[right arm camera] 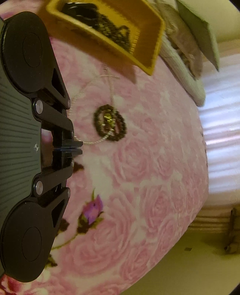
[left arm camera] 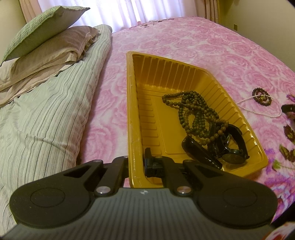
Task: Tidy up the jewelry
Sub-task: 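Grasp the pearl necklace strand with the right tool and lift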
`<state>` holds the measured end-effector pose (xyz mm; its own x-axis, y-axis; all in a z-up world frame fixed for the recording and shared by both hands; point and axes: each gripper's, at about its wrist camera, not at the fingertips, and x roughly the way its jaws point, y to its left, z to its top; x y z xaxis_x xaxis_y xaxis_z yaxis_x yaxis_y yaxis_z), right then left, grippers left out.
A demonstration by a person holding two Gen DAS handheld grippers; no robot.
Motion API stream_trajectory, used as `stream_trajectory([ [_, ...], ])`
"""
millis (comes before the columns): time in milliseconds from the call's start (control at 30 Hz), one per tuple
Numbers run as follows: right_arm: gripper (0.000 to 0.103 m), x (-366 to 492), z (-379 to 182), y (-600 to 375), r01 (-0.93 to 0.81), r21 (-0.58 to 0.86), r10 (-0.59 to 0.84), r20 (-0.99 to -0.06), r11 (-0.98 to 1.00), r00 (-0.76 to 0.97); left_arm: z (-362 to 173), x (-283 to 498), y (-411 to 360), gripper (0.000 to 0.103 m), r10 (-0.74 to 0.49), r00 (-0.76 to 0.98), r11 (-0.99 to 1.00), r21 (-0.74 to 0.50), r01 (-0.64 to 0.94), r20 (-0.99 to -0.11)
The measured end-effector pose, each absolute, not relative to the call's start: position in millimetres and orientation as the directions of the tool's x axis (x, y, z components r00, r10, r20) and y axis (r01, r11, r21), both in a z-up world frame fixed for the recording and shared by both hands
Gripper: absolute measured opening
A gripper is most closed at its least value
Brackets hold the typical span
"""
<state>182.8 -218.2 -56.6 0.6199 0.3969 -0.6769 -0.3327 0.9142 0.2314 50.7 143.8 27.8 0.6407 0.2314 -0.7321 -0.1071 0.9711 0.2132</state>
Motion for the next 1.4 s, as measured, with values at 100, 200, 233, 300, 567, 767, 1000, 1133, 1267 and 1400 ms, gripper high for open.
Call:
stream_trajectory([
  [100, 0.001, 188.0, -51.1, -218.9, -0.326, 0.258, 0.413, -0.650, 0.909, 0.638, 27.4, 50.7, 143.9, 0.002, 0.231, 0.639, 0.971, 0.212, -0.108, -0.734],
  [200, 0.002, 196.8, -52.2, -212.5, -0.351, 0.245, 0.421, -0.661, 0.904, 0.622, 26.8, 51.1, 143.2, 0.002, 0.233, 0.637, 0.971, 0.213, -0.110, -0.735],
  [233, 0.002, 199.8, -53.9, -209.9, -0.363, 0.233, 0.420, -0.664, 0.902, 0.619, 26.6, 51.2, 142.9, 0.002, 0.234, 0.636, 0.971, 0.212, -0.111, -0.735],
  [300, 0.002, 205.0, -59.6, -205.4, -0.374, 0.201, 0.404, -0.680, 0.905, 0.612, 26.4, 51.3, 143.1, 0.002, 0.233, 0.635, 0.971, 0.210, -0.112, -0.736],
  [567, 0.003, 210.9, -65.4, -191.8, -0.473, 0.098, 0.406, -0.678, 0.876, 0.613, 25.8, 52.6, 142.8, 0.002, 0.237, 0.631, 0.970, 0.213, -0.114, -0.739],
  [767, 0.004, 212.8, -66.0, -187.8, -0.505, 0.059, 0.405, -0.679, 0.861, 0.612, 26.0, 52.6, 142.4, 0.002, 0.237, 0.632, 0.970, 0.215, -0.112, -0.738],
  [1000, 0.005, 218.4, -69.1, -185.5, -0.527, 0.048, 0.419, -0.669, 0.849, 0.614, 25.1, 53.9, 143.3, 0.002, 0.238, 0.631, 0.970, 0.215, -0.115, -0.738],
  [1133, 0.005, 221.6, -69.3, -189.1, -0.510, 0.087, 0.430, -0.669, 0.856, 0.607, 24.8, 54.2, 144.0, 0.002, 0.239, 0.631, 0.970, 0.215, -0.116, -0.738],
  [1267, 0.003, 213.4, -59.6, -187.9, -0.506, 0.060, 0.410, -0.671, 0.860, 0.617, 24.6, 53.8, 143.0, 0.002, 0.239, 0.632, 0.970, 0.216, -0.115, -0.737],
  [1400, 0.003, 197.2, -38.6, -186.8, -0.542, -0.010, 0.412, -0.637, 0.840, 0.651, 24.9, 53.9, 143.1, 0.002, 0.238, 0.633, 0.970, 0.216, -0.113, -0.737],
])
